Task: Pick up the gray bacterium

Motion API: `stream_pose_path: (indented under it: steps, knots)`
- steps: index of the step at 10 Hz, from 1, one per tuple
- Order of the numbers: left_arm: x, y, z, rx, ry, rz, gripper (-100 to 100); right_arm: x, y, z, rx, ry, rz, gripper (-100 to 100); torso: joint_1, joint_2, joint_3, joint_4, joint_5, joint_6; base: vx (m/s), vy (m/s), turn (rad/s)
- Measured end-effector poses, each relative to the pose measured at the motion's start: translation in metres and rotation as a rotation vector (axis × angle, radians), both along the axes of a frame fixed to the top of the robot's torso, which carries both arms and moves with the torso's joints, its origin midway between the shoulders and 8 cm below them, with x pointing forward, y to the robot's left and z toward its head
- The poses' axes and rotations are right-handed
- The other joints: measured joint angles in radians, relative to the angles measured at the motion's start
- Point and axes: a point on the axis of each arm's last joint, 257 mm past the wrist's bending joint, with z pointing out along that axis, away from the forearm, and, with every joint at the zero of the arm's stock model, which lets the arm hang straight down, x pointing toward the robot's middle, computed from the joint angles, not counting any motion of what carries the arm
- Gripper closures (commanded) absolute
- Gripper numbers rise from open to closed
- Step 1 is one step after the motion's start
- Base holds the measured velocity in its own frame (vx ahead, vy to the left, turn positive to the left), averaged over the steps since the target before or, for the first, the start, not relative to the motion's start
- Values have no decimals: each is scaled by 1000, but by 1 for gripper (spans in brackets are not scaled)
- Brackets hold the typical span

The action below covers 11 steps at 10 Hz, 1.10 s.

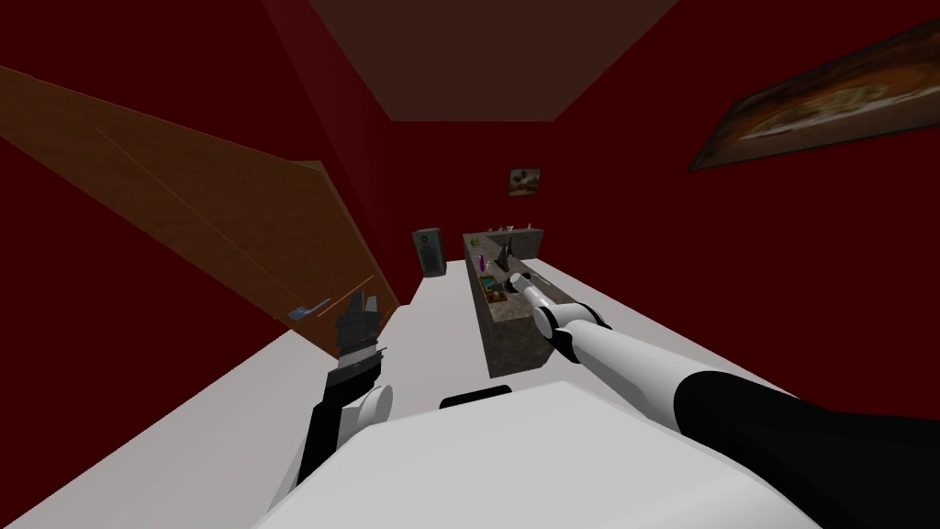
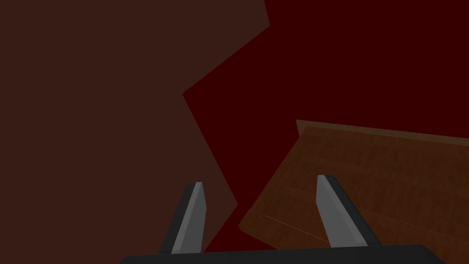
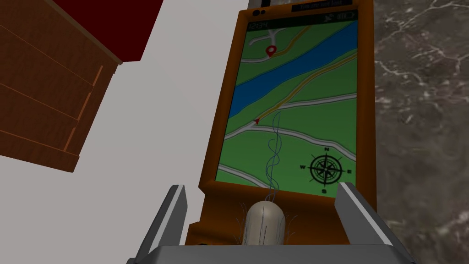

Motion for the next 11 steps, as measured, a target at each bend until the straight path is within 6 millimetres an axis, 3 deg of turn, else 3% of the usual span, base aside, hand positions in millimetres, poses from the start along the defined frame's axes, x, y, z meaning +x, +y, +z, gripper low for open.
stream_pose_path:
  steps: [4,5,9,10,11]
  knots:
    - [0,0,0,0,0,0,0,-5,-25,-7,-2,5,-22,-100,-1,0,0,0,0,0,14,33,53]
    - [0,0,0,0,0,0,0,-5,-26,-7,-4,4,-22,100,-2,1,0,0,-1,0,0,0,0]
    - [0,0,0,0,0,0,0,-5,-26,-7,-4,4,-21,100,-3,1,0,0,-1,1,0,0,0]
    - [0,0,0,0,0,0,0,-5,-26,-7,-4,3,-21,0,-3,1,0,0,-1,0,0,0,0]
    - [0,0,0,0,0,0,0,-5,-26,-7,-4,3,-21,100,-3,1,0,0,-1,0,-27,-61,-165]
